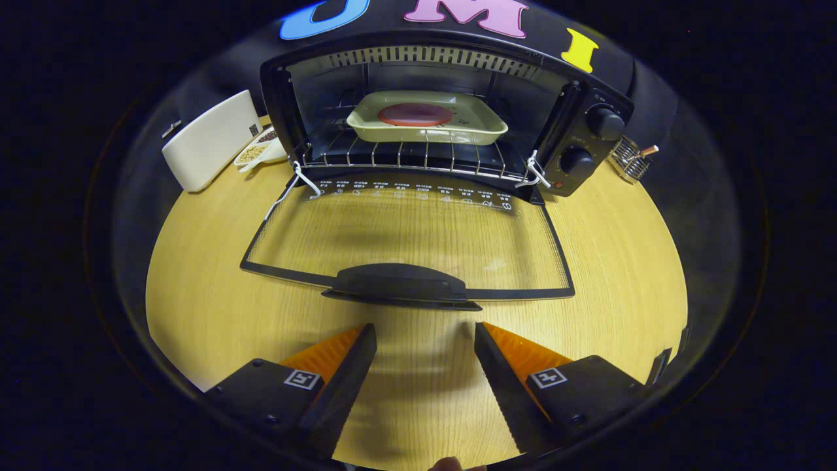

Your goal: Open the toaster oven, put the food inside, and close the toaster oven door.

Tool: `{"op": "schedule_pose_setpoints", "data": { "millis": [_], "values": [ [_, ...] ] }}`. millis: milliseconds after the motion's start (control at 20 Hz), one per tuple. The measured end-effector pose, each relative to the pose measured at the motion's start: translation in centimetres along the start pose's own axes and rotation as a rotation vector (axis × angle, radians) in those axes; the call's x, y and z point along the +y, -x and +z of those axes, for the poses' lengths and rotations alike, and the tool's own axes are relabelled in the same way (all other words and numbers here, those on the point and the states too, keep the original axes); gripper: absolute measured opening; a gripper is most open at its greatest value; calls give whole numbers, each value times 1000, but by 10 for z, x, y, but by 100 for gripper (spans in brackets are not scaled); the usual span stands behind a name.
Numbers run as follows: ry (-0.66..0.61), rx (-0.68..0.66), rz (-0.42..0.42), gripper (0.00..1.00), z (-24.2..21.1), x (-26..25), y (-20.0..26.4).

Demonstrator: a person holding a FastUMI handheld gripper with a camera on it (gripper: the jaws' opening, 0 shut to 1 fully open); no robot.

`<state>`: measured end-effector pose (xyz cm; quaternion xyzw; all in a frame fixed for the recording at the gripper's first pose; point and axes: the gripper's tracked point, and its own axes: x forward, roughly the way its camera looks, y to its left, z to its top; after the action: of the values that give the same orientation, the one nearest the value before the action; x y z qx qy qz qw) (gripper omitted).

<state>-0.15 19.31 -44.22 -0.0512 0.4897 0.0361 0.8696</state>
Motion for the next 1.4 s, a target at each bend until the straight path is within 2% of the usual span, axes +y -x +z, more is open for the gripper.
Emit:
{"op": "schedule_pose_setpoints", "data": {
  "millis": [350, 700, 1100, 1300, 1400],
  "values": [
    [-82, 30, -1, 99, 10, 0, -9],
    [73, -104, -25, 100, 26, -5, 12],
    [20, -215, 20, 100, 40, -7, 40],
    [-16, -307, 35, 100, 63, -8, 76],
    [-18, -346, 43, 100, 76, -9, 74]
  ]
}}
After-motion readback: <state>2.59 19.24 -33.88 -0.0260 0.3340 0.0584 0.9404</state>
